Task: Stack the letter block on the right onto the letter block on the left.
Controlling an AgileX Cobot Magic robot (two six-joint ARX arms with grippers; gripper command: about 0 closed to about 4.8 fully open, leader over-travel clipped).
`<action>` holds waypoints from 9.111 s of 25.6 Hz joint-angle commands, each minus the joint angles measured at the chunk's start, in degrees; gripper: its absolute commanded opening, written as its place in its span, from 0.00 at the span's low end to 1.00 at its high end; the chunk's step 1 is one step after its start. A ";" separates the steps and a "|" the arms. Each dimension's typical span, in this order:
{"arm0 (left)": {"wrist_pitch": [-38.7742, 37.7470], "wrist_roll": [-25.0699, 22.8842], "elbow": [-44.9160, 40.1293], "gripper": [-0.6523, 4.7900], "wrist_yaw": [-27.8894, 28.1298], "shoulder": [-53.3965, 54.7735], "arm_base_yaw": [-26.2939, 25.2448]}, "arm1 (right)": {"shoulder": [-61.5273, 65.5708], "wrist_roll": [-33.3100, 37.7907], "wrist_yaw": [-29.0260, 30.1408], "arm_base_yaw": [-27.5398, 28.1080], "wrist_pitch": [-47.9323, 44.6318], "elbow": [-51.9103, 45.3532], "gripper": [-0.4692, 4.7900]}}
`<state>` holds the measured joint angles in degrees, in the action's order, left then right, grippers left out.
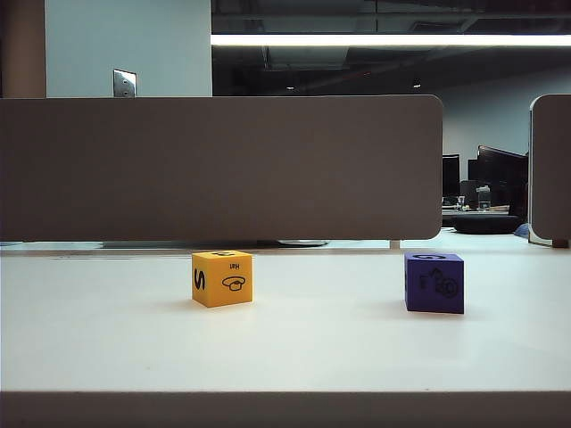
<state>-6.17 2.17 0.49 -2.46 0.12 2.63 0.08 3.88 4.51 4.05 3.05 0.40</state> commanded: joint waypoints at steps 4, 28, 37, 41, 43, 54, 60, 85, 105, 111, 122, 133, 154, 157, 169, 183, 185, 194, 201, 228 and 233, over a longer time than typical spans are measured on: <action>0.96 -0.24 0.07 0.11 -0.07 0.04 -0.09 | -0.15 -3.13 -0.48 -0.09 -0.22 -0.17 0.07; -8.81 -2.38 33.20 0.11 -14.21 17.55 0.74 | 14.16 6.56 5.84 -0.39 8.57 32.33 0.07; -7.80 -9.53 46.12 0.11 -16.76 33.40 2.12 | 33.94 6.69 13.70 -0.52 16.79 47.54 0.07; -12.11 -13.68 50.82 0.11 -18.21 40.50 3.45 | 42.99 8.22 12.15 -3.58 24.55 55.63 0.07; -13.40 -16.85 52.13 0.11 -19.50 43.04 4.09 | 47.39 8.17 10.60 -5.05 28.26 59.65 0.07; -20.15 -11.50 52.70 0.11 -20.98 49.99 4.26 | 64.72 6.21 -1.79 -17.97 32.74 67.73 0.07; -21.75 -5.99 53.35 0.11 -24.11 49.96 4.33 | 73.70 6.84 -3.98 -21.99 35.34 67.73 0.73; -26.64 -4.98 55.60 0.11 -24.70 49.90 13.73 | 97.57 23.78 -16.76 -28.28 34.62 70.27 1.00; -27.17 -7.96 55.71 0.11 -7.04 49.90 14.99 | 101.96 26.43 -14.69 -28.26 34.99 71.12 0.72; -24.92 -7.96 55.71 0.11 -2.60 49.92 14.97 | 101.96 24.30 -14.43 -28.26 35.78 71.73 0.58; -23.08 -7.93 55.71 0.11 -2.69 49.92 14.97 | 101.98 3.63 2.89 -29.20 39.06 86.84 0.59; -25.03 -7.96 55.71 0.11 -2.69 49.92 14.97 | 109.13 -5.38 1.62 -34.93 41.42 100.08 0.59; -27.12 -7.74 55.71 0.11 -2.80 49.90 14.97 | 123.36 -6.62 -6.51 -43.98 43.19 112.02 0.59; -27.23 -7.74 55.71 0.11 -2.69 49.90 14.97 | 123.54 -6.62 -6.49 -43.98 43.47 112.02 0.59; -27.19 -7.76 55.71 0.11 -2.71 49.90 14.97 | 123.54 -5.35 -5.97 -44.63 45.97 111.99 0.59; -27.21 -7.76 55.71 0.11 -2.69 49.90 14.97 | 123.49 -4.07 -5.81 -44.76 46.38 112.04 0.59; -27.21 -7.76 55.71 0.11 -2.71 49.90 14.97 | 123.49 -4.07 -5.81 -44.74 46.40 112.17 0.59; -27.21 -7.76 55.71 0.11 -2.71 49.90 14.97 | 123.49 -3.65 -5.88 -44.74 48.06 119.80 0.59; -27.19 -7.76 55.71 0.11 -2.71 49.90 14.97 | 124.02 -2.12 -5.90 -44.81 50.77 119.84 0.59; -27.65 -7.76 55.71 0.11 -2.69 49.90 14.97 | 127.91 -1.05 -5.64 -45.24 54.38 119.93 0.83; -27.61 -7.82 55.71 0.11 -2.69 49.90 14.97 | 125.33 -1.07 -5.68 -45.29 53.83 120.85 0.84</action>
<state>-34.13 -5.56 55.83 -5.13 50.15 17.67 127.42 2.63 -1.28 -41.15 58.02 120.05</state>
